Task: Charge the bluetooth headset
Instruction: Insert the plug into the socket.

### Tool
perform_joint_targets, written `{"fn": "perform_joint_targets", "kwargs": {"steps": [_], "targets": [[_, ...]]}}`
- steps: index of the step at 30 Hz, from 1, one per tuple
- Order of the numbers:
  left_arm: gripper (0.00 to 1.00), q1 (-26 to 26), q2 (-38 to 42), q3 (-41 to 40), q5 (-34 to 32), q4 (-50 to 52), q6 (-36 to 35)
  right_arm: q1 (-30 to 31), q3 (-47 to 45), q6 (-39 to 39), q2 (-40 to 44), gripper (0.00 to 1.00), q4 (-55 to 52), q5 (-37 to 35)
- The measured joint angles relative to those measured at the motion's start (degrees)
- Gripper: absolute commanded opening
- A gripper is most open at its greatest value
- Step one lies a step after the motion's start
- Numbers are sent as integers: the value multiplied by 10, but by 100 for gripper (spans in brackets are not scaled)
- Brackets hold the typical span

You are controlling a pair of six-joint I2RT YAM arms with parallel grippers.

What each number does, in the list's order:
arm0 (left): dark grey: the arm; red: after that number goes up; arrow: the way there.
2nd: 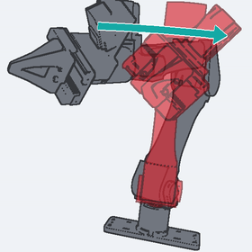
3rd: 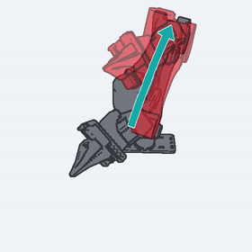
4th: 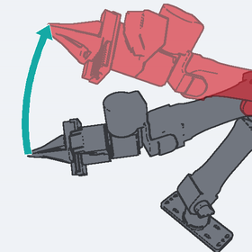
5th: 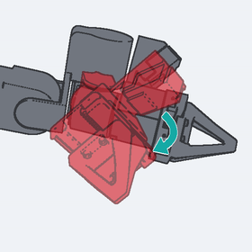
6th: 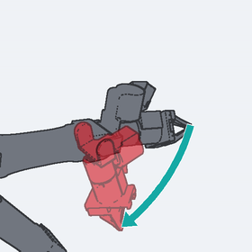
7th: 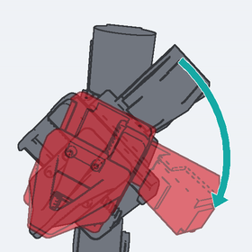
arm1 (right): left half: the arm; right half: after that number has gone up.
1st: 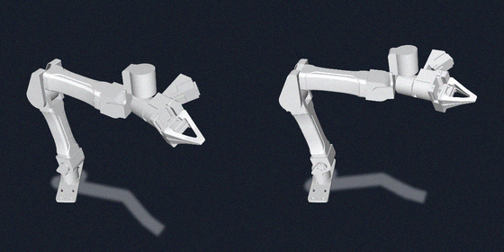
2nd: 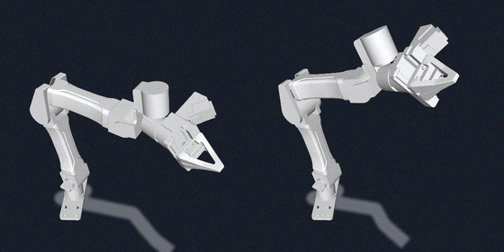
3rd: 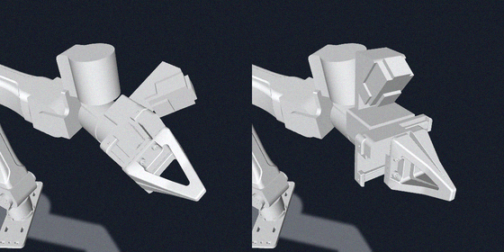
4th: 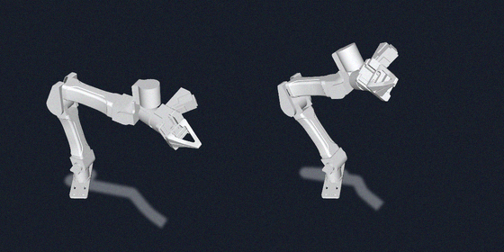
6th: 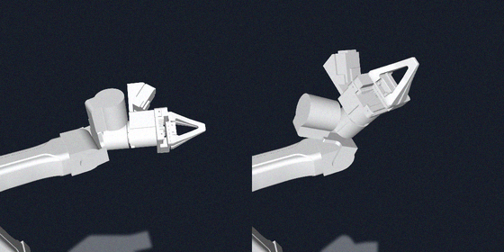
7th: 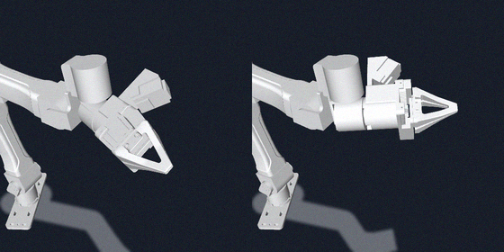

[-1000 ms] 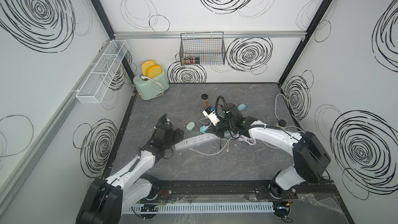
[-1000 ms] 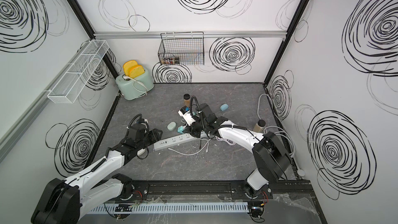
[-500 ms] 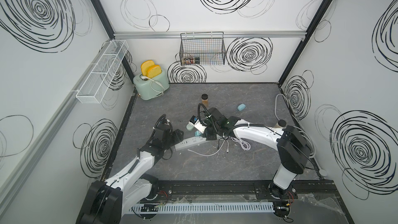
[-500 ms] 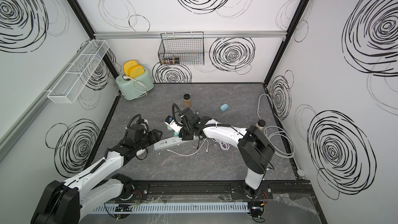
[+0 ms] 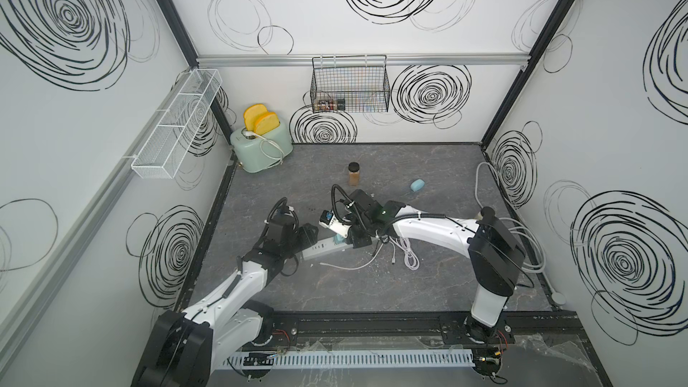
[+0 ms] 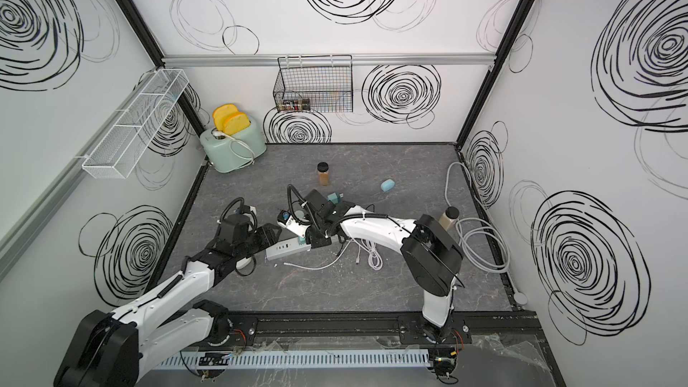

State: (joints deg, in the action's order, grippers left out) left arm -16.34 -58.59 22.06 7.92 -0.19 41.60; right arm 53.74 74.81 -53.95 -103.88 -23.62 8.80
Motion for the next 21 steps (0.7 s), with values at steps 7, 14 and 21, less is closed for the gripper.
{"fn": "perform_joint_targets", "kwargs": {"steps": [7, 14, 21], "targets": [[63, 6, -2, -1, 3, -8, 0, 4, 10, -6, -7, 7, -2, 2], [63, 8, -2, -2, 8, -11, 1, 13, 31, -16, -20, 7, -19, -5], [63, 14, -2, -3, 11, -12, 2, 19, 45, -18, -28, 8, -32, -22]]}}
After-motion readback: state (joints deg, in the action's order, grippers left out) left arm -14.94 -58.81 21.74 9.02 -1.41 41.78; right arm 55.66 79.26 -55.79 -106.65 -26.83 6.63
